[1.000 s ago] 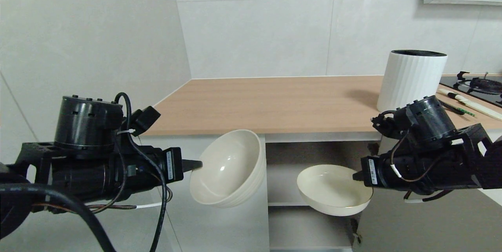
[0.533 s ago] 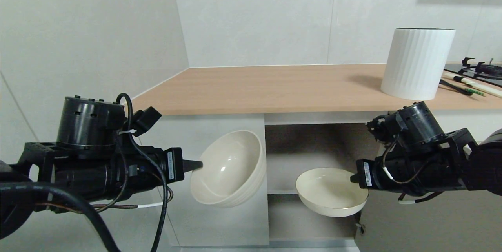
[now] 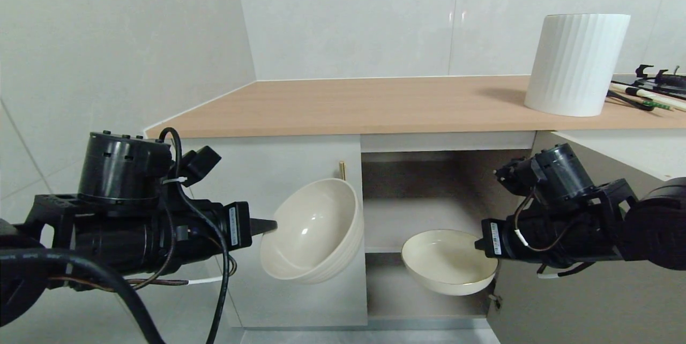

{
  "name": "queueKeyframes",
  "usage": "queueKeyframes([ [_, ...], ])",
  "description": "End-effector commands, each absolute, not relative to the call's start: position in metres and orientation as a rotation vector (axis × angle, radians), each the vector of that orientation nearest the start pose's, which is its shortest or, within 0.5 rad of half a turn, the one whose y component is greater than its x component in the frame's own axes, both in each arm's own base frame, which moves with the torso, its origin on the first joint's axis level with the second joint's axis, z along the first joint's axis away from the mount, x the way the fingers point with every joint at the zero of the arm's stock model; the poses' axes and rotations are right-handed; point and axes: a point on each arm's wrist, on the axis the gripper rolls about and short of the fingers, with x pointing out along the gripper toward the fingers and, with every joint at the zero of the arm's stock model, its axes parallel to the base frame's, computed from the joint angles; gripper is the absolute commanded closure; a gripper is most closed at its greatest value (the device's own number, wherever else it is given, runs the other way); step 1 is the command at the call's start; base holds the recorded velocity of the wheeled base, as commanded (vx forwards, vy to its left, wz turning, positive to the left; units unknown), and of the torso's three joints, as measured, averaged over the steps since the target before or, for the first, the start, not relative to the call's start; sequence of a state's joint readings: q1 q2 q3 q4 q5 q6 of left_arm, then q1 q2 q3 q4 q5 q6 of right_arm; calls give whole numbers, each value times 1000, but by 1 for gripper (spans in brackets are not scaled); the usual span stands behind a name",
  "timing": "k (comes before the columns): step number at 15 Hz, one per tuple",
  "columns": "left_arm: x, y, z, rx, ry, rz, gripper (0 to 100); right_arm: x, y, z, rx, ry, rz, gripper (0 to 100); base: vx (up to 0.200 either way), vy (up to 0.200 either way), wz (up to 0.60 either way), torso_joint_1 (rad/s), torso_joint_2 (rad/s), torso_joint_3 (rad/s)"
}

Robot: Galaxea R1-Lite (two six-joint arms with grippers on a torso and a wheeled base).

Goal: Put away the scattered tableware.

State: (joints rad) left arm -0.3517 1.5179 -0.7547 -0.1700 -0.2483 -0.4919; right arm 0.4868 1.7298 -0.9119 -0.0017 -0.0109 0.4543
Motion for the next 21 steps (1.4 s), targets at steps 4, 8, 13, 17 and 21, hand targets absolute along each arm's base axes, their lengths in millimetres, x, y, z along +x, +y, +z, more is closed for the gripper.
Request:
queueKeyframes([
  [4, 242, -96, 158, -373, 790, -423, 100, 304, 152, 97, 174, 845, 244, 100, 0, 0, 0, 0, 0, 0],
  [8, 252, -100, 152, -367, 809, -417, 100, 377, 158, 37, 183, 764, 170, 100, 0, 0, 0, 0, 0, 0],
  [13, 253, -103, 149, -362, 824, -421, 100, 428, 155, -13, 154, 725, 15, 100, 0, 0, 0, 0, 0, 0],
  [17, 252, -106, 148, -356, 828, -425, 100, 450, 148, -39, 141, 708, -68, 100, 0, 0, 0, 0, 0, 0],
  [21, 251, -107, 147, -354, 832, -428, 100, 457, 142, -45, 134, 701, -110, 100, 0, 0, 0, 0, 0, 0],
])
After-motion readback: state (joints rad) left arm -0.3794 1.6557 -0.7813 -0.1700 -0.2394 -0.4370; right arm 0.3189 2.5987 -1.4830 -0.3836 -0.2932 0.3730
